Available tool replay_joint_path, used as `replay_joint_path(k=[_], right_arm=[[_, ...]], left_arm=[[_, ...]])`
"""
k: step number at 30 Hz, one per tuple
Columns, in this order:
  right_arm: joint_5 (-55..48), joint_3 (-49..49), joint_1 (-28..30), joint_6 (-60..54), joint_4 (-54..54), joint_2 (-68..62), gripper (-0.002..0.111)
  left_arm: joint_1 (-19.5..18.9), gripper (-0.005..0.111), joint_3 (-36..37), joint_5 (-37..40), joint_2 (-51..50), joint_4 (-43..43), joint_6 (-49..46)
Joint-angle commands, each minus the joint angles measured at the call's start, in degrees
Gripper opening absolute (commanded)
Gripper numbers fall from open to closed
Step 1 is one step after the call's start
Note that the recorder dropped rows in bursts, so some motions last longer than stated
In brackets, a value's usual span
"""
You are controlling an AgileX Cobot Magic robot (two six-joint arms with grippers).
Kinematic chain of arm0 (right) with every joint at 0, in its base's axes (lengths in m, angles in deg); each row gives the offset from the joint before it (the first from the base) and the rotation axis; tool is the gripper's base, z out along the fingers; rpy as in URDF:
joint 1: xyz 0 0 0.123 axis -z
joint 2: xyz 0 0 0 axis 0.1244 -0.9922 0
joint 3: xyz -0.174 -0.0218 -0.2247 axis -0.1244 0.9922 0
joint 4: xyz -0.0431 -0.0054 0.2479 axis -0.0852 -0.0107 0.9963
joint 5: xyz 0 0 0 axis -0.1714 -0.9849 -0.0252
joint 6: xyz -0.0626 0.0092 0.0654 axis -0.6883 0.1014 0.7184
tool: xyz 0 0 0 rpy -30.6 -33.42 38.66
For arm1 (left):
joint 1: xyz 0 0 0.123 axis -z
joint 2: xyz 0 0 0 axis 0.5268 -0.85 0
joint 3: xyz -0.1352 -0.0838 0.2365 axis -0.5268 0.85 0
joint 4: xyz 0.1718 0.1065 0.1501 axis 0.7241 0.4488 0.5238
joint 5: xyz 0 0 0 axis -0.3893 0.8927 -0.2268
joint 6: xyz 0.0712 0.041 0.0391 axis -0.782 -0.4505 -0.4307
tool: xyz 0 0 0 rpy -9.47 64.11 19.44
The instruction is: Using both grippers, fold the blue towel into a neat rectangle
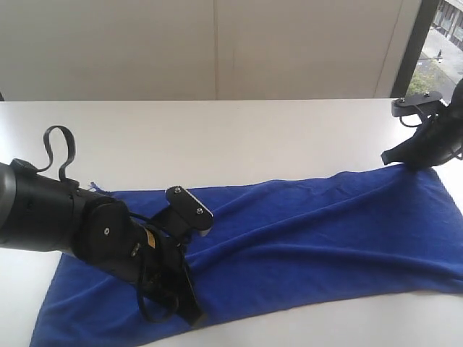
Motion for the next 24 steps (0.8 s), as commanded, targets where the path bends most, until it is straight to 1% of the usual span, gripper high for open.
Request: replay_joint_path(k=[1,4,6,8,9,12,15,17,20,22,24], right_arm=[[-2.60,-0.07,-0.46,0.81,-0.44,2.51,0.000],[-4.10,-0.07,-0.46,0.81,-0.44,4.73,0.000],[-5.08,0.05,-0.46,0.81,-0.44,6.41,0.000],[-7.07,0.05,-0.46,0.81,-0.44,8.17,0.000],[-8.09,0.16,-0.46,0.96,-0.31,8.91,0.000],[-10.28,2.28,-0.46,2.20,0.84,12.06,0.000],[-8.17,7.54,-0.62,1.88,1.37,16.76,0.000],[-7.51,12.03,-0.62,1.88,2.02,20.49,0.000],[-6.12,19.31,-0.79,1.88,3.74,25.83,0.000],[-4.44,23.26,-1.27,1.88,4.02,29.09,0.000],[-3.95,26.10,-2.00,2.12,4.99,31.83,0.000]], left_arm=[[0.37,0.000,-0.38,4.81,2.95,-0.19,0.33],[0.37,0.000,-1.14,5.08,7.31,0.96,0.33],[0.25,0.000,-1.36,5.46,10.11,4.59,0.33],[-1.30,0.000,-1.50,5.46,12.07,5.45,1.92],[-2.53,0.000,-1.50,5.46,12.53,5.45,2.83],[-8.53,0.000,-1.50,5.73,12.18,5.45,3.43],[-15.34,0.000,-1.75,3.20,10.25,5.45,3.99],[-19.07,0.000,-2.98,1.95,8.09,5.45,3.29],[-22.92,0.000,-6.13,0.23,3.59,5.45,1.23],[-24.60,0.000,-8.49,-2.05,-0.23,5.45,0.53],[-25.27,0.000,-10.78,-2.13,-3.63,5.45,0.60]])
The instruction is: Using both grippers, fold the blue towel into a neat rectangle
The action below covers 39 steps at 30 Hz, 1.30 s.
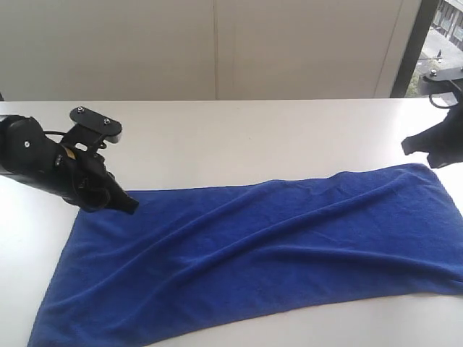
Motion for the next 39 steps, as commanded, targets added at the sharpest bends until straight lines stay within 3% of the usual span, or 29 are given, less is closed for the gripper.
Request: replay_joint_path(k=[1,11,29,39], right_arm=[[2.21,6.77,-1.45,0.57,2.27,6.78,0.000],[-4.92,10.01,-2.34,0.70,3.32,11.54,0.000],[-5.07,10.27,-2.34,0.70,3.10,11.54,0.000],[-4.75,11.78,-2.34,0.70,3.10,10.80,0.000]], left_arm=[[-1.90,0.000,-5.49,-0.56,-7.40,-0.16,-1.01],[-1.90,0.000,-9.42,-1.66,-15.24,0.50,-2.93],[-5.53,0.000,-9.80,-2.31,-16.54,1.29,-4.08],[-5.42,0.000,-15.53,6.08,-11.07,1.29,-2.93]])
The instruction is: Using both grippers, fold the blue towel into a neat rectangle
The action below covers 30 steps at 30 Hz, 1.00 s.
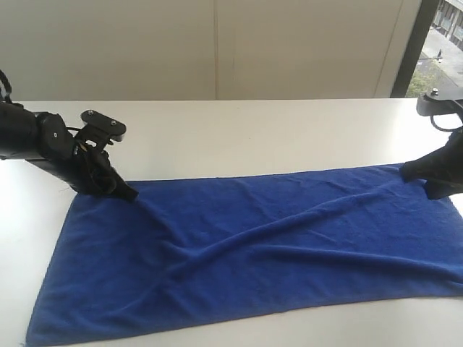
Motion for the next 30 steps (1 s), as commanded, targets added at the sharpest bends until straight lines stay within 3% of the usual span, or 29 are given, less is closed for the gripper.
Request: replay_joint_path(k=[1,6,9,13,20,25,30], right_arm=[[-0.85,0.18,0.04,0.35,0.11,-0.11,0.000],[-1.82,0.18,0.04,0.35,0.01,-0.11,0.000],[-2.70,0.18,0.04,0.35,0.01,-0.11,0.000],[-3.11,0.18,0.04,0.35,0.01,-0.11,0.000],[-3.08,0.18,0.04,0.35,1.52,-0.11,0.000],[-3.08,0.18,0.04,0.35,1.88,-0.11,0.000],[-3.08,0.18,0.04,0.35,2.20,-0.11,0.000]], left_arm=[[-0.31,0.000,-1.61,4.91,5.24,0.19,0.66],[-0.17,0.000,-1.47,18.49,11.19,-0.32,0.55],[0.97,0.000,1.67,23.10,13.38,-4.94,-3.26],[4.65,0.000,10.49,20.63,17.13,-11.28,-5.44],[14.42,0.000,24.65,13.35,21.75,-13.41,-2.64],[15.25,0.000,32.56,5.85,21.75,-13.38,-0.19],[15.25,0.000,35.33,6.67,21.75,-13.38,-0.19]])
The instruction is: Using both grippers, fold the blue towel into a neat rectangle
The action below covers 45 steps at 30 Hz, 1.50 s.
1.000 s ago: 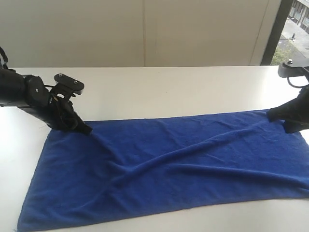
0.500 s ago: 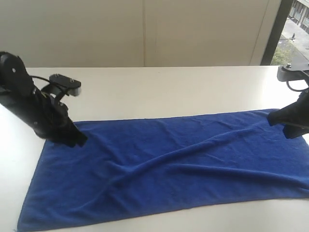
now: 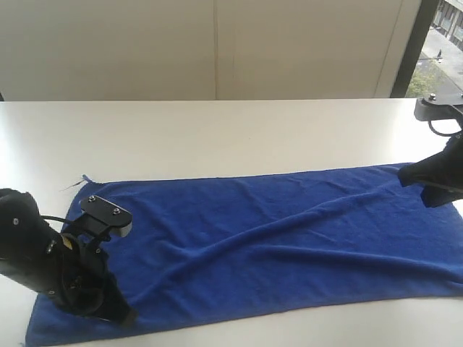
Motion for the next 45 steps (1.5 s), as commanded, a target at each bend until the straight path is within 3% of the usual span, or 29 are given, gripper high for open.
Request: replay_joint_path(k=[1,13,17,23,26,45], right_arm=[[0.07,0.18,0.04,0.35,0.53,0.01,0.000],[0.07,0.18,0.04,0.23,0.65,0.01,0.000],[0.05,0.06,-0.10,-0.17,1.28,0.14,0.000],[-1.95,0.27,-11.02,-2.42,-0.44,5.49,0.000],[-3.63,2.78,-17.27,6.09,-10.06,3.32,0.000],[4.83,9.49,-22.31,13.31,-13.50,-8.17,0.000]], left_arm=[[0.33,0.000,3.32,2.44,-0.30,-0.04,0.65],[0.33,0.000,6.16,4.28,-0.30,2.65,0.77],[0.36,0.000,5.70,-1.24,5.10,1.71,0.94],[0.36,0.000,3.97,-5.63,16.60,1.81,0.70],[0.36,0.000,4.08,-7.31,18.02,1.92,0.70],[0.36,0.000,4.08,-8.06,18.02,2.16,0.47]])
